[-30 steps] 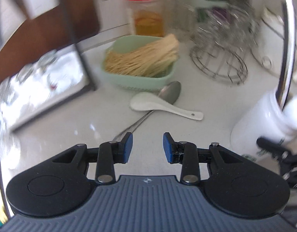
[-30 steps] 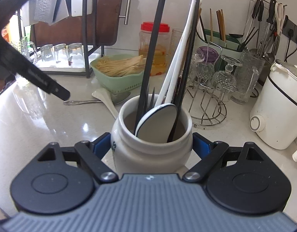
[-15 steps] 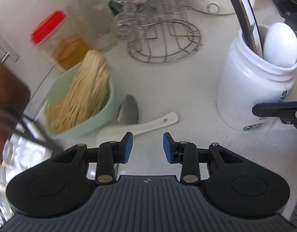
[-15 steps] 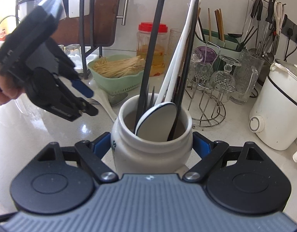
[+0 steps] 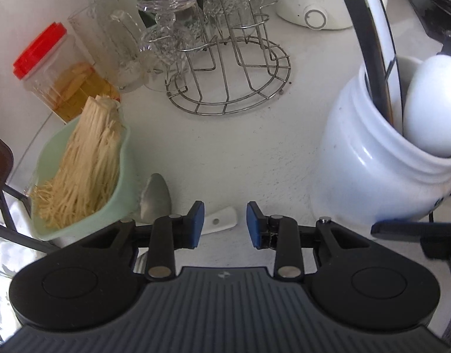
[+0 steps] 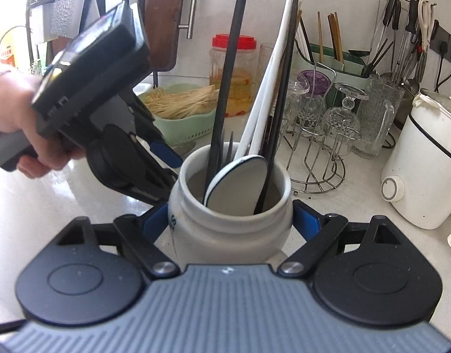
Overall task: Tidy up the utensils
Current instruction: 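Move the left gripper to the white ceramic spoon and grasp its handle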
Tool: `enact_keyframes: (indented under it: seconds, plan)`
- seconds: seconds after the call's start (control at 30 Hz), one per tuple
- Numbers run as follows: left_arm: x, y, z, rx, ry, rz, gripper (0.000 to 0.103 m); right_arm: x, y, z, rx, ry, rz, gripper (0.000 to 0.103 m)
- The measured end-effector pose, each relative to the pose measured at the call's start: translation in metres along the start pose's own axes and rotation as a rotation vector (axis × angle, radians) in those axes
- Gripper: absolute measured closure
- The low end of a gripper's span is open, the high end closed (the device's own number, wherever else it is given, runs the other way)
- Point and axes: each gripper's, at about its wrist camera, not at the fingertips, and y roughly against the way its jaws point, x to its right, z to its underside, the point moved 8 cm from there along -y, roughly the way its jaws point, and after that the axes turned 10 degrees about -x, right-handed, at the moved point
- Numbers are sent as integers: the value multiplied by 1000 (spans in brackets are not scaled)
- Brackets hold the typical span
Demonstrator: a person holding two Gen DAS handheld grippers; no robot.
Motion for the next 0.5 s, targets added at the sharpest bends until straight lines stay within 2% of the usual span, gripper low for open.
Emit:
enact_keyframes:
  seconds: [0.1, 0.2, 0.5]
  plan:
    - [-1, -5, 1, -21, 51, 30, 80, 1, -2, -2, 3, -1, 0, 12]
    - [-6, -8, 3, -39, 157, 84, 80, 1, -3, -2, 6, 0, -3, 12]
    - [-7, -3, 21, -71, 319, 162, 80, 2, -4, -2, 14, 5, -9, 12]
